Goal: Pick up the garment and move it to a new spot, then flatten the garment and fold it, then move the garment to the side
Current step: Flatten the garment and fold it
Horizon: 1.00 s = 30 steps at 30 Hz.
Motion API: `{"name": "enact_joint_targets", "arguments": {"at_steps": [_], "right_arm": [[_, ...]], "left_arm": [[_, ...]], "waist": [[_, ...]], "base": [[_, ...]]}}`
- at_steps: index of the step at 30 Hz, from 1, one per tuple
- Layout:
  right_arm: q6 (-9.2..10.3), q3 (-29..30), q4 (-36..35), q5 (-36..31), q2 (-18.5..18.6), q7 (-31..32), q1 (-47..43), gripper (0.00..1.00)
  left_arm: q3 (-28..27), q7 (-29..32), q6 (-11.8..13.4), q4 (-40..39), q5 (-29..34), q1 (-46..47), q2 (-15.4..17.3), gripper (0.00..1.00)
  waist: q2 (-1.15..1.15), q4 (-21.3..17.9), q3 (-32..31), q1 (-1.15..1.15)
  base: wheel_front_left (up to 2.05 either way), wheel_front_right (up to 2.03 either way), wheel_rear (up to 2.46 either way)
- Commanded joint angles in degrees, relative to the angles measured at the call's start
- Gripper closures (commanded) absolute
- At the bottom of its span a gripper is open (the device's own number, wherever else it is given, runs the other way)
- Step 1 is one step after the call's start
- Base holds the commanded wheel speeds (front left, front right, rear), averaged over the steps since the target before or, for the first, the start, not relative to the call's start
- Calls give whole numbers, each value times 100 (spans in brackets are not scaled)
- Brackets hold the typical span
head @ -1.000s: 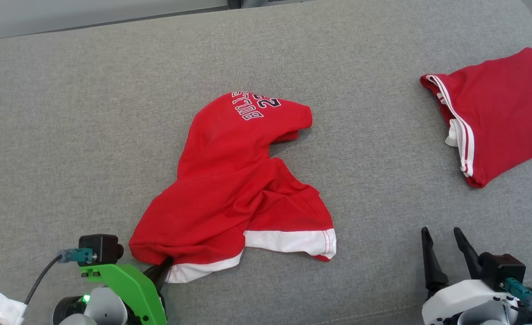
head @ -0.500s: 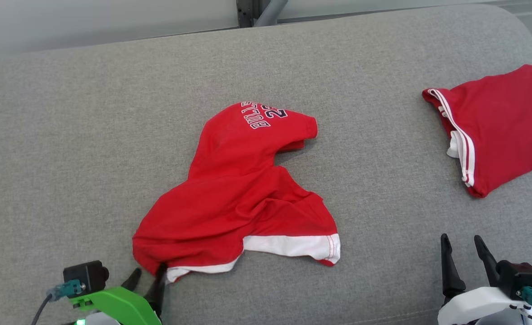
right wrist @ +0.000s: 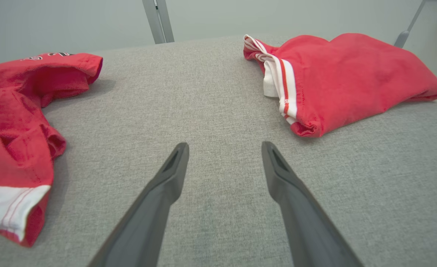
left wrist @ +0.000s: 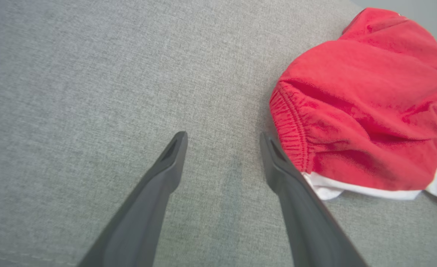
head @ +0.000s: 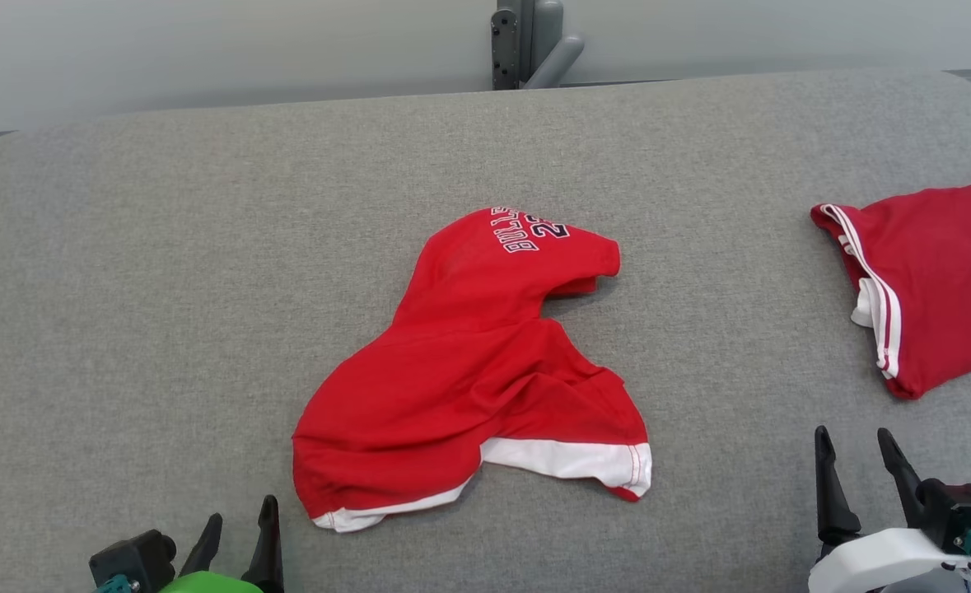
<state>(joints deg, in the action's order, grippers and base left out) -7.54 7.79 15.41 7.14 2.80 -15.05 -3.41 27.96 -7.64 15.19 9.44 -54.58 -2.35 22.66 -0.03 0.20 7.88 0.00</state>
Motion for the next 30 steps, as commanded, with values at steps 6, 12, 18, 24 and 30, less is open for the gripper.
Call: {"name": "enact_joint_targets", "arguments": {"at_steps": [6, 12, 18, 24, 30], "right_arm": [[11, 165, -360, -118, 29, -18, 7, 0], [11, 273, -714, -164, 63, -18, 128, 0], [11, 115, -747, -265, 75, -18, 56, 0], [11, -211, -633, -385, 51, -18, -113, 0], [11, -451, -648, -394, 25, -18, -206, 0]], "left_arm": [[-110, -590, 104, -267, 484, -97, -19, 0], [-380, -762, -43, -415, 1338, -141, -193, 0], [-1198, -756, -601, -568, 2500, -468, -644, 0], [-1771, -757, -1310, -536, 3415, -691, -1139, 0], [-2209, -758, -1909, -415, 3941, -750, -1534, 0]], "waist": [[3, 213, -128, 0], [3, 218, -228, 0], [3, 187, -340, 0], [3, 212, -469, 0], [3, 132, -571, 0]], "base": [[0, 0, 0], [0, 0, 0], [0, 0, 0], [0, 0, 0], [0, 0, 0]]}}
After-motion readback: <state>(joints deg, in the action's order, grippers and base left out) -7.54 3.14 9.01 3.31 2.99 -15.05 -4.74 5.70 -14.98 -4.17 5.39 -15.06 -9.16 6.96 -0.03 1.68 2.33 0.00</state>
